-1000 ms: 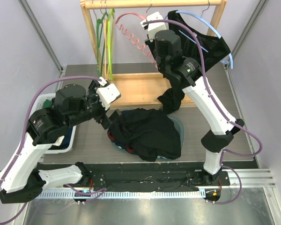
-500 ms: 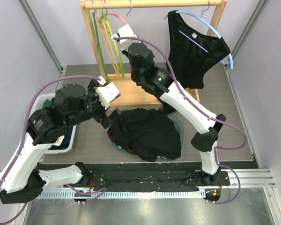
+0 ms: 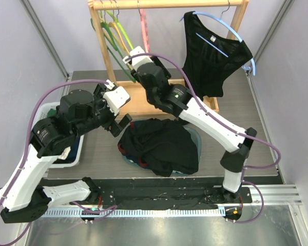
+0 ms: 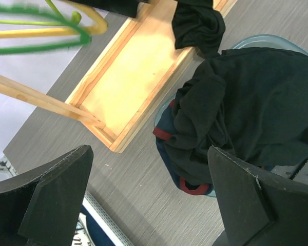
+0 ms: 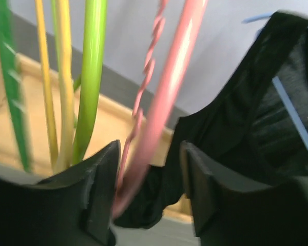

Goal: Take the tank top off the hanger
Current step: Place the hanger at the clothesline, then pick up the hanger from the clothesline.

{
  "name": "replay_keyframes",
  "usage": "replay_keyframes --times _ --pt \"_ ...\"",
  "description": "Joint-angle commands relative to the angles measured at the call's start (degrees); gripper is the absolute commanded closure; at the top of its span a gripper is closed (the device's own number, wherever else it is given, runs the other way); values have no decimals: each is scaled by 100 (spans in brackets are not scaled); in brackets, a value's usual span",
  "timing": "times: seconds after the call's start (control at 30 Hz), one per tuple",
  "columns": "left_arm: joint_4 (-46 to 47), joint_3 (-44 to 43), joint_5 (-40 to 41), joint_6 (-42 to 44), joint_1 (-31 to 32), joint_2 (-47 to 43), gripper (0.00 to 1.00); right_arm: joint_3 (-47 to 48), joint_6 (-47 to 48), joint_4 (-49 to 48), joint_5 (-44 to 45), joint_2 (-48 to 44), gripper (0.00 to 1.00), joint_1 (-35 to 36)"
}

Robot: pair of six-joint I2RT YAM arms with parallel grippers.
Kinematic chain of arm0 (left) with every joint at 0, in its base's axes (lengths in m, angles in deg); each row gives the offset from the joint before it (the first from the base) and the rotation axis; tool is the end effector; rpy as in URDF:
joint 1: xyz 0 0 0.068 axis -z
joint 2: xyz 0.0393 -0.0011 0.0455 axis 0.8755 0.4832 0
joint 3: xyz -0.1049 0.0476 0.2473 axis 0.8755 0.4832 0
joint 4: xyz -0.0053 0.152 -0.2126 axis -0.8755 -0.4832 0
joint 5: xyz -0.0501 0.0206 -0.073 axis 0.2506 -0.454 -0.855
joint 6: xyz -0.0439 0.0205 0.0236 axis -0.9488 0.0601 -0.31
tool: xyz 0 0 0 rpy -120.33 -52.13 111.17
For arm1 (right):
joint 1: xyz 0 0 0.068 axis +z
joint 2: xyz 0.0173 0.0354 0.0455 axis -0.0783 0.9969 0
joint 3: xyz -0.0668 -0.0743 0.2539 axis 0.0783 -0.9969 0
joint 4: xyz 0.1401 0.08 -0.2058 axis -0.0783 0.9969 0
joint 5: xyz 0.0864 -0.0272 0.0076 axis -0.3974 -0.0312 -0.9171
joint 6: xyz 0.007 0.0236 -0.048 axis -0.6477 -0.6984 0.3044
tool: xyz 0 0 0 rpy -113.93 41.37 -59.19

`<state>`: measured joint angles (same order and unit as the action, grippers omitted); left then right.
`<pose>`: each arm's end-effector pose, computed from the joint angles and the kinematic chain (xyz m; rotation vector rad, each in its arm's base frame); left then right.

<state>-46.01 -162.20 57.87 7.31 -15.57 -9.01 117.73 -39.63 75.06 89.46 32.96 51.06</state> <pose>0.1118 -0.1100 0.4889 0.9616 1.7425 -0.2636 0.2542 0.3229 0.4693 -0.5679 1.6442 -0.3492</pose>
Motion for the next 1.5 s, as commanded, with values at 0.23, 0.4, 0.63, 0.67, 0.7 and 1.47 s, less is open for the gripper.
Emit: replay_keyframes --times 0.23,0.4,0.63,0.67,0.7,1.47 --pt "398 146 17 -83 -159 110 0 -1660 -1587 90 -558 -2907 14 26" --pt "442 233 -238 -162 -159 198 0 -2431 -1946 203 -854 -3655 15 -88" --pt "539 428 -440 -224 -159 373 0 -3989 -2676 354 -60 -4525 51 -97" --pt "539 393 -545 -224 -168 400 0 -4051 -2633 223 213 -4743 51 -114" --pt "548 357 -624 -224 -159 470 0 -4130 -2554 65 434 -4841 37 -167" --pt "864 -29 -511 -233 -168 848 0 -1125 -3229 -1159 -3219 -2778 0 -4419"
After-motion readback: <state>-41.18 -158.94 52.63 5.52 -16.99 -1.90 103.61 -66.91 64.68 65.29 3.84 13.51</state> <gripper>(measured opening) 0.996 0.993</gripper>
